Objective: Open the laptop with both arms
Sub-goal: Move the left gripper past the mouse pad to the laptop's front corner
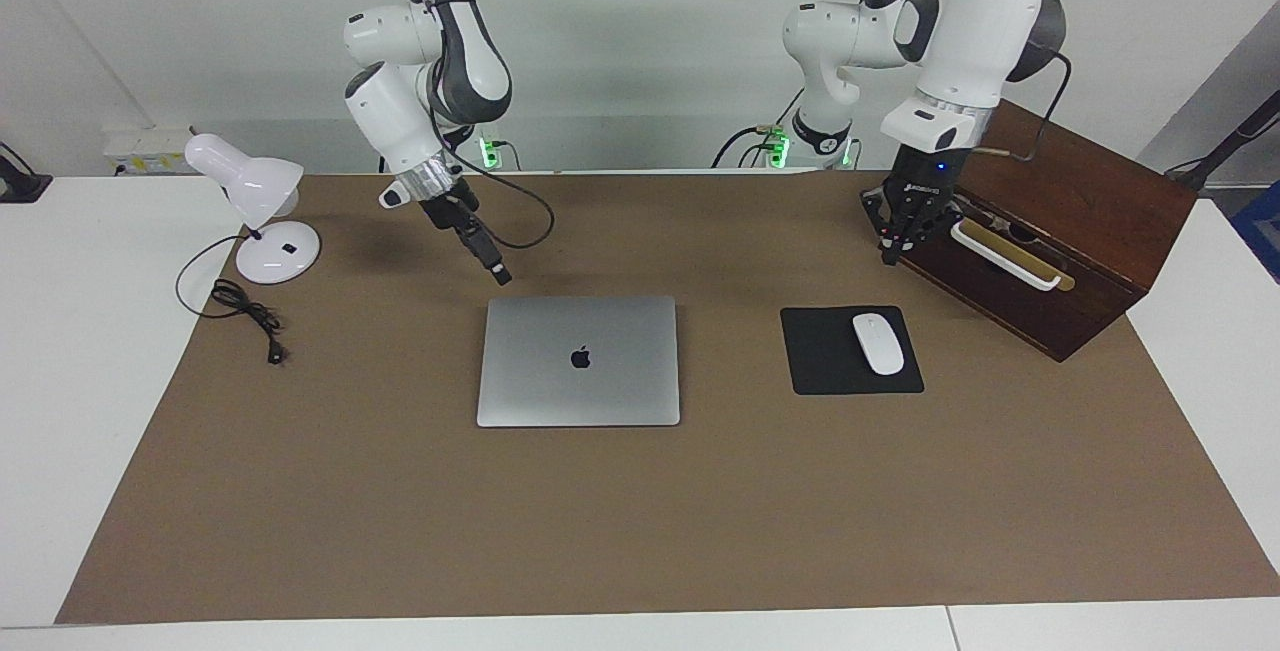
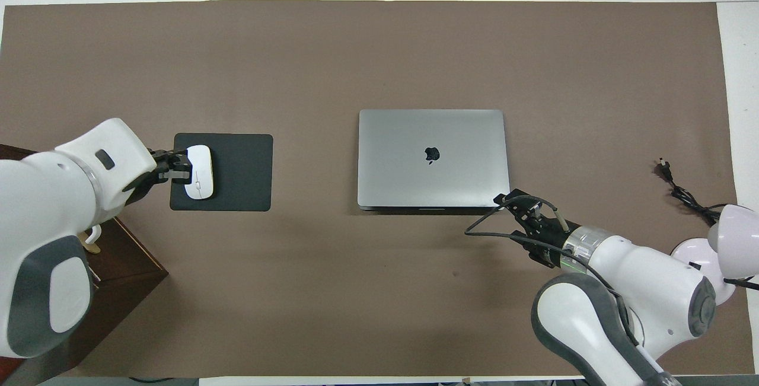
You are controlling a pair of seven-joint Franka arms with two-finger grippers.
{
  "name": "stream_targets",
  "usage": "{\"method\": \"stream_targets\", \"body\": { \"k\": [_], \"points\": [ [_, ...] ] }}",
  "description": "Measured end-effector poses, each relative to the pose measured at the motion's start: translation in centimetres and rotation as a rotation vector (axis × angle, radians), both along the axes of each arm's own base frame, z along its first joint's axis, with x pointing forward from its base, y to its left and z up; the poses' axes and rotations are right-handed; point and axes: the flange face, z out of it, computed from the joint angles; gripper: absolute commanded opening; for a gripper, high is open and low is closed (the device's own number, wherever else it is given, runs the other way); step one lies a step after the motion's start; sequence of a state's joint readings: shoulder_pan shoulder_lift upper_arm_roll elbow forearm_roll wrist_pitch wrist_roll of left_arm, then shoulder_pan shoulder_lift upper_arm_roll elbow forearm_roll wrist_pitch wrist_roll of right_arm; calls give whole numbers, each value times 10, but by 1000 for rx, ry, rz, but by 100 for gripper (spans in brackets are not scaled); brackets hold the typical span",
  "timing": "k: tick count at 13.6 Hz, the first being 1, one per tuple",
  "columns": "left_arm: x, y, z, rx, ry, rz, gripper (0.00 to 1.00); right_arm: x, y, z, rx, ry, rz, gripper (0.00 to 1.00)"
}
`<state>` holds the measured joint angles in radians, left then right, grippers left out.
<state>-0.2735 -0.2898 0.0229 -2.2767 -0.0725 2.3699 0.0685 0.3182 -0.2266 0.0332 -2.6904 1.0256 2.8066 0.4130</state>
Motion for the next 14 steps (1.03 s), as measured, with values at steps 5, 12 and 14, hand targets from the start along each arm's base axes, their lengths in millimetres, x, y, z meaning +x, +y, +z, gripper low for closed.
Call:
{"method": "stream_targets", "body": {
  "k": [5, 12, 14],
  "points": [
    [-38, -43, -40, -28, -112, -96, 0, 7, 25, -16, -28, 0, 19, 100],
    [-83, -84, -96, -71, -247, -203, 0, 20, 31, -18, -29, -1, 20, 100],
    [-93, -96, -114, -83, -281, -233, 0, 21, 32, -17, -28, -4, 20, 100]
  ]
}}
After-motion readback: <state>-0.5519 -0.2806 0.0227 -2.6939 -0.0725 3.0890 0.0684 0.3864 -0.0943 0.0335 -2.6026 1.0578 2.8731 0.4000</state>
